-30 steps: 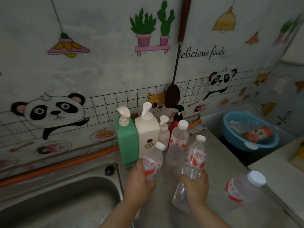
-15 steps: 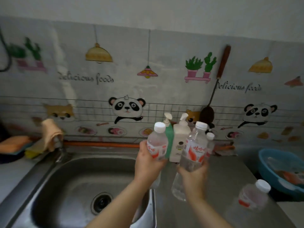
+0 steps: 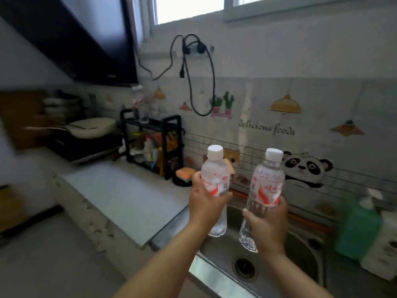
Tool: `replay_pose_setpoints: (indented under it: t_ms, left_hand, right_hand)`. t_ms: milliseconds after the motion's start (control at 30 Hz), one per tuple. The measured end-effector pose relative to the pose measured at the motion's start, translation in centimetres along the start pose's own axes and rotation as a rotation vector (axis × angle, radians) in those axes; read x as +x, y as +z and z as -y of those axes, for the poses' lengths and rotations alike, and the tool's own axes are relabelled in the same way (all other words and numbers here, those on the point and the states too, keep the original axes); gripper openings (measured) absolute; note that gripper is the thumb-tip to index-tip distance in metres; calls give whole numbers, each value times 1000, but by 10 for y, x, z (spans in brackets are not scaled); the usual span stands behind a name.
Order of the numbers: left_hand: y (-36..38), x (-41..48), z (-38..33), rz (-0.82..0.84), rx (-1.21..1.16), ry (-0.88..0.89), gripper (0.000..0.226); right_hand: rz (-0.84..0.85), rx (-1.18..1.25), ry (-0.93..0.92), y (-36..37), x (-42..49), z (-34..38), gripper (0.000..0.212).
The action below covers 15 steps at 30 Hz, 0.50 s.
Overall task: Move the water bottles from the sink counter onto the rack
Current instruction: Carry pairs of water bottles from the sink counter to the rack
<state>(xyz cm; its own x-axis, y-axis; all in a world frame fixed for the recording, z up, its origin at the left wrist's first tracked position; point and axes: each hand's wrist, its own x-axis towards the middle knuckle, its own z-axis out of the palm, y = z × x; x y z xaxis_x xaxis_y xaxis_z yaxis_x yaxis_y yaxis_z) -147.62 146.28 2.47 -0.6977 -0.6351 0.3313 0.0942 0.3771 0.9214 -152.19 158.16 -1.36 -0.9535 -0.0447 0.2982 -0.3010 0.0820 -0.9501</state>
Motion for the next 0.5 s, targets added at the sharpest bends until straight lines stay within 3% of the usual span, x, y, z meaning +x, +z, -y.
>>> replay_pose_setpoints:
  t_ms: [200, 500]
  left_hand:
    - [-120, 44, 35, -199, 69, -2, 66]
    - [-295, 152, 111, -279, 95, -2, 60]
  right_hand:
    - [170, 64, -11, 118, -15, 28, 79]
    - [174, 49, 25, 341, -26, 51, 76]
